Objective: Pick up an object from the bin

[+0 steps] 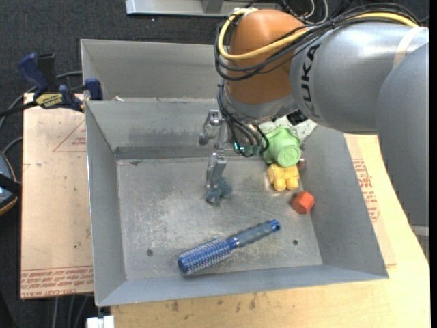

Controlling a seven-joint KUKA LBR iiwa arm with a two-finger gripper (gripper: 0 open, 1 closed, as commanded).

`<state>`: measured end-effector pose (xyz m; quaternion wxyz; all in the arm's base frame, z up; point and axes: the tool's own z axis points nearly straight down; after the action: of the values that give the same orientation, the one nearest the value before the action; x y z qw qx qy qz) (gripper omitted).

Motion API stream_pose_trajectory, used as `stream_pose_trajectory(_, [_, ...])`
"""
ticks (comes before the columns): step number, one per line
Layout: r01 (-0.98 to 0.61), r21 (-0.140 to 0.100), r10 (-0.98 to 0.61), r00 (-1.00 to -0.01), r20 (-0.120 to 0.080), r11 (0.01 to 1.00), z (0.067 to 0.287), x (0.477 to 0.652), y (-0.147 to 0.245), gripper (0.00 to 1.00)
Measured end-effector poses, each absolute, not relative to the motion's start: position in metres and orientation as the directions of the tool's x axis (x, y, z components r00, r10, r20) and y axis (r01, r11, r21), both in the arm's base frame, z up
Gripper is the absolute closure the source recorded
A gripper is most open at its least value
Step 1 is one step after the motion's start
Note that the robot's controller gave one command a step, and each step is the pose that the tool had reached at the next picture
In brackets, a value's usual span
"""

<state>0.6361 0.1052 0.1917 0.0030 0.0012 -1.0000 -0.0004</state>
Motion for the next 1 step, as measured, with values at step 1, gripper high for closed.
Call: stream_pose_trajectory(1, [-0.343, 0.001, -0.343, -0.940, 0.002, 0.940, 0.0927, 0.6192, 0.0560, 0.00])
